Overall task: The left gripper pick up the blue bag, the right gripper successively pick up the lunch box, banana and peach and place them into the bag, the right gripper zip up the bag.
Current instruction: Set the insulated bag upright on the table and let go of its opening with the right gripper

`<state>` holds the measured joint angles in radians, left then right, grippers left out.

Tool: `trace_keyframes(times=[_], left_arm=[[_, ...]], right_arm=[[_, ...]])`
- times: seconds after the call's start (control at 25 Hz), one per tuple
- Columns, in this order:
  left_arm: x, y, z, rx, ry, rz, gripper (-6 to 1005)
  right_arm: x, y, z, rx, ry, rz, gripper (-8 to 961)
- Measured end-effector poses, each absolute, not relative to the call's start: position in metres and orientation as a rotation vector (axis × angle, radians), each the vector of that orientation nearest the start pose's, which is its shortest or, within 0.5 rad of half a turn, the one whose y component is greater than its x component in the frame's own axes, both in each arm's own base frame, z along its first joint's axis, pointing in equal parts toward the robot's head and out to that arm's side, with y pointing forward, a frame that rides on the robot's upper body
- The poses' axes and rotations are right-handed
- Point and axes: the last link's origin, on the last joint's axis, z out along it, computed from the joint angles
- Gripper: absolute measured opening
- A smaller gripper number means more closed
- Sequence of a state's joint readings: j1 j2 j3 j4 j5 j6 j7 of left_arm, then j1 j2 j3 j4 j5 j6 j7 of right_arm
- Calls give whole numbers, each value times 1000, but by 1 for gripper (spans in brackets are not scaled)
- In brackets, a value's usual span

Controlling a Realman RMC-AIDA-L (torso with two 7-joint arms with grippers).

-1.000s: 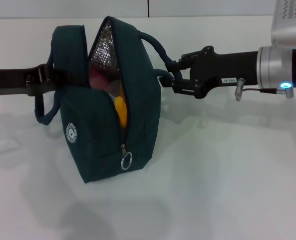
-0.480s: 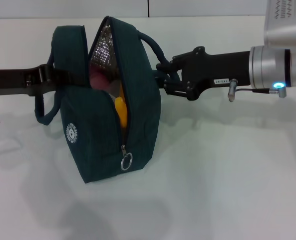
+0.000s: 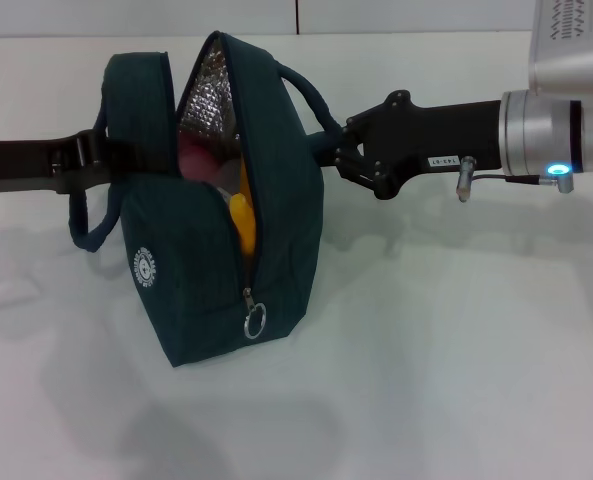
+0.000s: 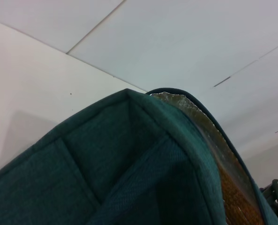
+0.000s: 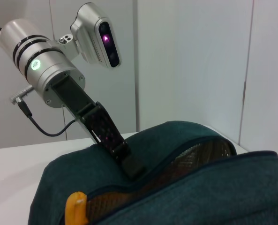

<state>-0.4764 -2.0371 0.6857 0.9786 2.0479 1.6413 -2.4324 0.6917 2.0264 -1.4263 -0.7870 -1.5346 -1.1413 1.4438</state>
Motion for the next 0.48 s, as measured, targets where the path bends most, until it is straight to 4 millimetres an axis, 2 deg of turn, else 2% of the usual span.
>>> trace_keyframes(times=[0.2, 0.48], left_arm=[[-259, 338, 68, -2323, -1713, -713, 40], [-251, 342, 62, -2360, -1694, -784, 40]], right_arm=[[139, 388, -44, -2821, 150, 611, 84], [144, 376, -31, -2777, 38, 662, 71]])
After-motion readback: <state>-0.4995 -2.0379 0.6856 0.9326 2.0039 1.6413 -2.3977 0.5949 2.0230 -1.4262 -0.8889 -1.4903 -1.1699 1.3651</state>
